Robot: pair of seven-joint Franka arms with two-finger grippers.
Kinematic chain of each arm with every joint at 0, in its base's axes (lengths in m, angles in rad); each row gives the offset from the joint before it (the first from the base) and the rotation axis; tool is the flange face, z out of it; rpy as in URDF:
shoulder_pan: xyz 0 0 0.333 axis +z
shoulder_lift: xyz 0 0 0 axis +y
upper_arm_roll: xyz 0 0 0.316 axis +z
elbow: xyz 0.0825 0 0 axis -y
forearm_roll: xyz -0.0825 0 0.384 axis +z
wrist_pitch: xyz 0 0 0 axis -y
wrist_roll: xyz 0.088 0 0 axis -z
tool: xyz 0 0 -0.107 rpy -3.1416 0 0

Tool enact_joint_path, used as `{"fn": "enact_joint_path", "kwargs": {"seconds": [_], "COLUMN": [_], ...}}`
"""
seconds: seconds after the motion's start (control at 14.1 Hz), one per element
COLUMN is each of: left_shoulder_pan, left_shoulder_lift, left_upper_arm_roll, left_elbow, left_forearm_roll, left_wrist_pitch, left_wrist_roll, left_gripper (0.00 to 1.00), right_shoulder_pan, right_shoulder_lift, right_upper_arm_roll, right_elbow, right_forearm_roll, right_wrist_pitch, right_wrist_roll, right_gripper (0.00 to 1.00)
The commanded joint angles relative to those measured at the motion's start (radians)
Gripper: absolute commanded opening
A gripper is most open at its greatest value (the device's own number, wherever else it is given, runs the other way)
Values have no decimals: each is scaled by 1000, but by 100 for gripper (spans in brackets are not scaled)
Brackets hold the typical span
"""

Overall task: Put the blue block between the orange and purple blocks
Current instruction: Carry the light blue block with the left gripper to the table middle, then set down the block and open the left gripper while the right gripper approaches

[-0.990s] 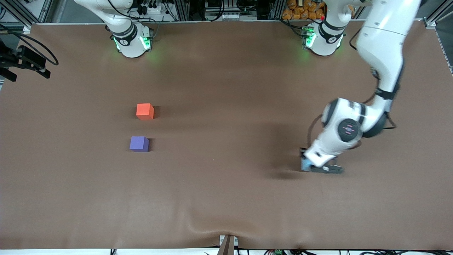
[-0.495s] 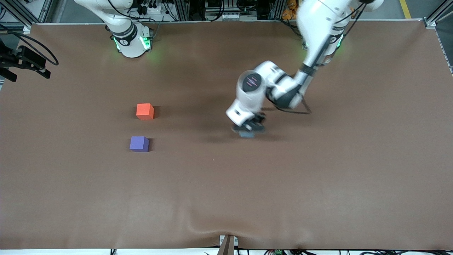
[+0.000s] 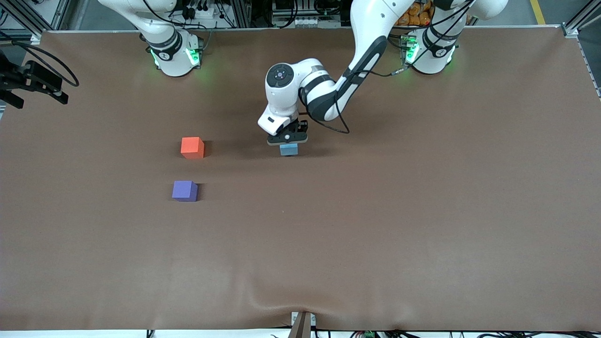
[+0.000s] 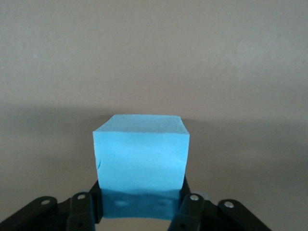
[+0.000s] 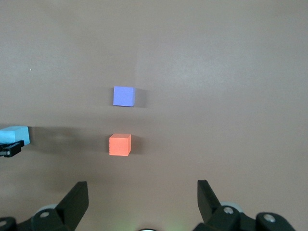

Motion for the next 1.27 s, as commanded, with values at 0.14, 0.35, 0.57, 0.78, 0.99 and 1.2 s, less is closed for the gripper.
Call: {"fn": "enact_joint_path", "kwargs": {"seconds": [0.14, 0.35, 0.57, 0.78, 0.99, 1.2], "left_shoulder_pan": [7, 56, 169, 310, 444, 600], "left_shoulder_lift": [36, -36, -131, -186, -194, -168], "left_upper_arm_roll": [14, 23, 19, 8, 9, 11], "left_elbow": [91, 85, 82, 79, 80, 89], "left_forearm_roll": [10, 17, 9, 0, 0, 12], "left_wrist_pitch": [-13, -25, -193, -298, -338, -310], "left_wrist_roll": [17, 31, 165, 372, 607, 851], "left_gripper": [100, 100, 100, 100, 100, 100], "right_shoulder_pan": [-11, -12, -9, 23, 95, 135], "right_shoulder_lift": [-8, -8, 25, 76, 192, 294], "right_upper_arm_roll": [14, 14, 14, 14, 14, 18], "right_elbow": [-5, -5, 1, 19, 21, 24], "right_forearm_roll": [18, 18, 18, 15, 1, 18], "right_wrist_pitch": [7, 8, 48, 53, 47, 74], "right_wrist_roll": [2, 2, 2, 1, -2, -4], "right_gripper": [100, 100, 100, 100, 100, 100]}}
